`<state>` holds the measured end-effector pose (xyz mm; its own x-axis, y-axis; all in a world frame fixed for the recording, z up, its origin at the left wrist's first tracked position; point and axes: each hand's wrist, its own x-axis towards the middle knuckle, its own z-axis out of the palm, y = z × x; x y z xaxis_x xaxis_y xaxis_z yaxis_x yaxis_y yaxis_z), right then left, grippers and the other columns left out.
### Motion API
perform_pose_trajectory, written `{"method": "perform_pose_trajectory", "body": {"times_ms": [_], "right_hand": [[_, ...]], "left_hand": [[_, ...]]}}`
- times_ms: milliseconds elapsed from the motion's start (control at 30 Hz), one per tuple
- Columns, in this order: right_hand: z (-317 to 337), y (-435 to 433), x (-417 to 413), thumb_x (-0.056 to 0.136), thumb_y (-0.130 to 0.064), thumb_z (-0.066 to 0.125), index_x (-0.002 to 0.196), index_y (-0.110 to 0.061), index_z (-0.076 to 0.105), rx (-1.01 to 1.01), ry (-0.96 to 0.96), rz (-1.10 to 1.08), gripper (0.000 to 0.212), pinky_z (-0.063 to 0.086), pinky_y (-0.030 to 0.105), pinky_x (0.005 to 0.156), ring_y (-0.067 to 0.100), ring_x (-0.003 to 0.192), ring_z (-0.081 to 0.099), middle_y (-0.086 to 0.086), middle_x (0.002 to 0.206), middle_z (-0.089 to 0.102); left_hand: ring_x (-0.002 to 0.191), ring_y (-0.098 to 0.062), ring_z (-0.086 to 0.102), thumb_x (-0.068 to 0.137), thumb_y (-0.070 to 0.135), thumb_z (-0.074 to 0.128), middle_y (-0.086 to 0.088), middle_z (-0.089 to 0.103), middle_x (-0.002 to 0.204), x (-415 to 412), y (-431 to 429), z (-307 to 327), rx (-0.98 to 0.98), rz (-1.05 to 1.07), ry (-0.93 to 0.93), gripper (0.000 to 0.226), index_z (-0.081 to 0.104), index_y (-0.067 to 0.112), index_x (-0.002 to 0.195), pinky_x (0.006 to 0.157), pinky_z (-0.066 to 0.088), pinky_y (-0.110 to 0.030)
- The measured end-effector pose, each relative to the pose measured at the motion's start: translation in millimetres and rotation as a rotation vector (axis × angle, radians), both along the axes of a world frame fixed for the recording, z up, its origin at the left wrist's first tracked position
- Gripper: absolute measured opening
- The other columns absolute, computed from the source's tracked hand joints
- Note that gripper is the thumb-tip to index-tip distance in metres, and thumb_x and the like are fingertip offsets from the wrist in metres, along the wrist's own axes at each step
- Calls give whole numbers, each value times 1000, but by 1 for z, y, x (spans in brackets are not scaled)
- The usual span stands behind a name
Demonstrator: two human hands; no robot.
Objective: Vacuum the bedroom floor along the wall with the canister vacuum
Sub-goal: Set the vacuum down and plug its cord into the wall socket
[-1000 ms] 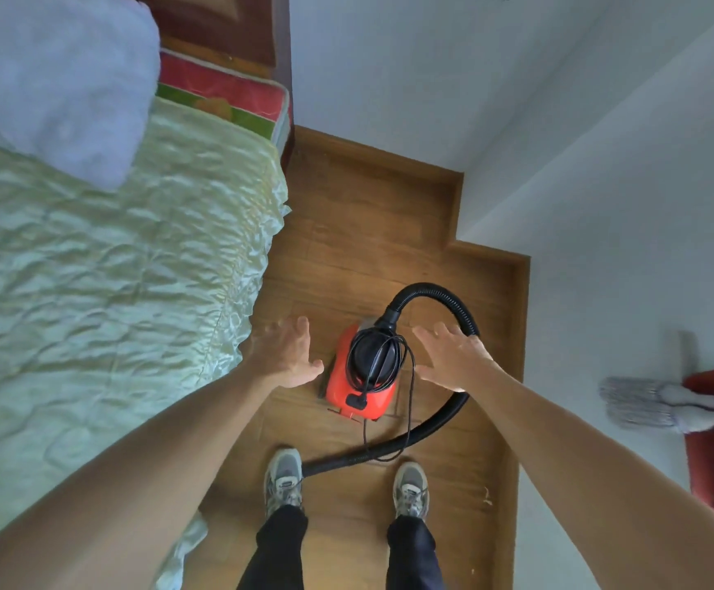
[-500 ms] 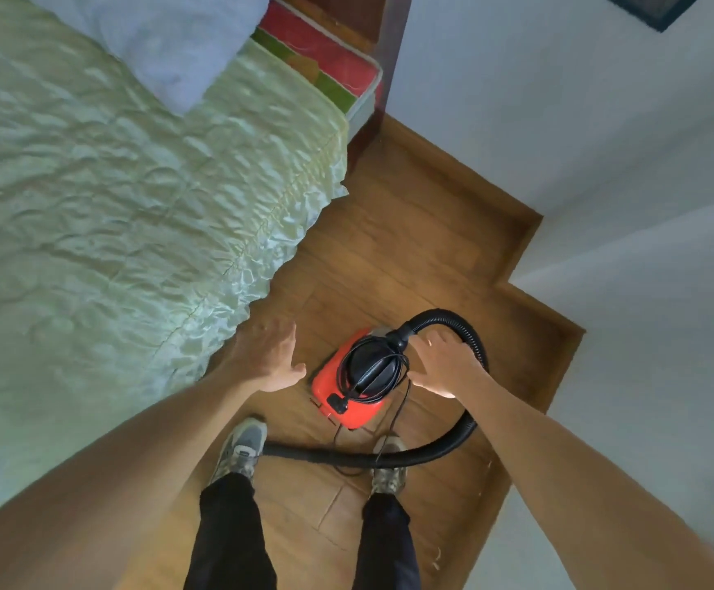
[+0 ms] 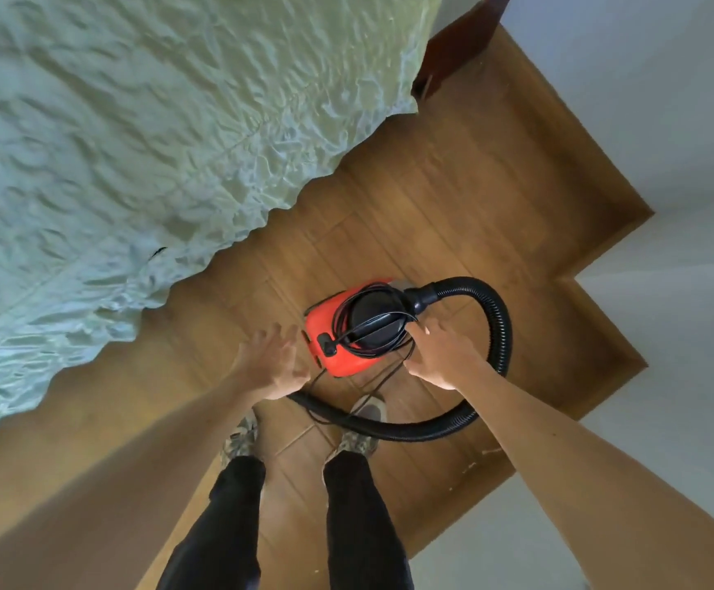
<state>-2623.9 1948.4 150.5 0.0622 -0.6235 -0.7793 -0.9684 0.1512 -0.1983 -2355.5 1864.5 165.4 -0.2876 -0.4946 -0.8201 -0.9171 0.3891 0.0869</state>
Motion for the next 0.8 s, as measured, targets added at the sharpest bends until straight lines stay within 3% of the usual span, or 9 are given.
{"method": "perform_pose_trajectory", "body": {"times_ms": [233,367,567,667,800], "right_hand": [[-57,-26,3,98,-44,53,150,-20,28,-69,12,80,63,51,41,91,32,128,44,14,141,41],[-89,-45,13,97,-40,56,146,-21,34,-136,-5,111,57,54,42,85,31,123,43,12,133,44],[-124,-59,22,98,-35,58,140,-22,45,-160,-31,184,46,51,46,88,29,117,48,10,123,49],[-133,-58,24,98,-32,58,133,-21,53,-176,-56,205,37,48,47,87,28,114,48,8,118,52],[-143,-54,20,97,-23,61,120,-15,64,-254,-127,195,24,42,44,79,28,107,51,7,106,56]], "left_hand": [[114,-36,54,84,41,59,-10,56,119,-7,22,-64,12,179,153,58,42,14,133,90,50,-48],[114,-35,55,86,38,60,-10,56,120,-8,30,-106,29,214,184,54,43,16,132,90,51,-46],[111,-34,56,87,37,63,-11,54,120,-11,39,-155,23,282,229,56,42,18,136,80,54,-46],[113,-34,55,88,38,64,-10,54,121,-15,44,-173,20,319,252,56,43,19,136,82,55,-47],[108,-33,57,90,30,64,-11,58,114,-22,46,-192,-31,404,305,41,53,17,128,81,55,-45]]}}
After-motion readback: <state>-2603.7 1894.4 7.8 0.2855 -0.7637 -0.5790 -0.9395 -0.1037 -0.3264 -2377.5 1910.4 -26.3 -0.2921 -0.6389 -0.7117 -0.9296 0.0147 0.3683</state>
